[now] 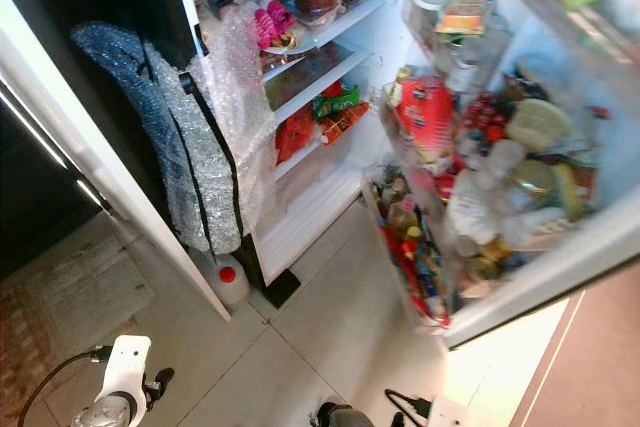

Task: Restocking fridge

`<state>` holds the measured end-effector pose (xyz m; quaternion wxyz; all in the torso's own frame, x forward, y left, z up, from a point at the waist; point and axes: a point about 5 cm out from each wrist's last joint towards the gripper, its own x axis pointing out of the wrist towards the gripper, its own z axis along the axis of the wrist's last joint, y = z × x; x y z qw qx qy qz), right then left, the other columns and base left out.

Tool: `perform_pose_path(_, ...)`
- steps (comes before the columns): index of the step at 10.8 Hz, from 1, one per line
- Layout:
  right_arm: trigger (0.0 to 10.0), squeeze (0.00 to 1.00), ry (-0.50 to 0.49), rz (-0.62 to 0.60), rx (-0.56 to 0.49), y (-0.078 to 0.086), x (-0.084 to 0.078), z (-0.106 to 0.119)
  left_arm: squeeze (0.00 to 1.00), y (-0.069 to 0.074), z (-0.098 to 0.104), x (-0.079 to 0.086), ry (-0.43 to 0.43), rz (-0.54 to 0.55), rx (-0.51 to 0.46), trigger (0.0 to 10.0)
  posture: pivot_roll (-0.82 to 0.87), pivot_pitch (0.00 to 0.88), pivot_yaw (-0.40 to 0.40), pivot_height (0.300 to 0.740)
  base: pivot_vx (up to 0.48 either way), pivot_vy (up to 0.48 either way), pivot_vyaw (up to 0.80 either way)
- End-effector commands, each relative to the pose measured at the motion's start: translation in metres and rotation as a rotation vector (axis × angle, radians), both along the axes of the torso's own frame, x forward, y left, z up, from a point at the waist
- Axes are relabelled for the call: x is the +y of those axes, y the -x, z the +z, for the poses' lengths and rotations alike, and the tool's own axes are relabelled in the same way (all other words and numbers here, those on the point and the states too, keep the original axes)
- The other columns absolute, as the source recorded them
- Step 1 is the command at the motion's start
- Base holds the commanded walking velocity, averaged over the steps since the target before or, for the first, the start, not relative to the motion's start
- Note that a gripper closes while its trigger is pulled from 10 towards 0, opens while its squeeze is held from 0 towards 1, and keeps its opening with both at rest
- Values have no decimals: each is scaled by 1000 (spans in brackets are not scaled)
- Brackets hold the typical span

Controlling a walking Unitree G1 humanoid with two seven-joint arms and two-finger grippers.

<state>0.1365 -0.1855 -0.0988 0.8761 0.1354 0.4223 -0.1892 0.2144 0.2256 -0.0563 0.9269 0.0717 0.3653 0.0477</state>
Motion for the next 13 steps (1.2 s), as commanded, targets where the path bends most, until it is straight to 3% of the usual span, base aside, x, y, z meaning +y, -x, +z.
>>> perform_pose_path(1,10000,0,-3,-18,27,8,0,-3,0,8,-5,1,0,-1,39,10000,-131,181,-6,740,0,0,0)
perform_pose_path(6,10000,0,104,-284,25,16,-7,-1,0,3,-3,-8,10,-16,4,10000,-136,193,-7,740,0,0,0)
perform_pose_path(11,10000,0,216,-442,55,21,-13,3,0,4,-4,-8,14,-23,6,10000,-144,187,-5,740,0,0,0)
perform_pose_path(12,10000,0,318,-501,-1,10,-114,30,0,4,-3,-7,12,-26,8,10000,-144,184,-2,740,0,0,0)
perform_pose_path(13,10000,0,368,-524,-43,5,-117,36,0,4,-3,-6,9,-29,9,10000,-149,182,0,740,0,0,0)
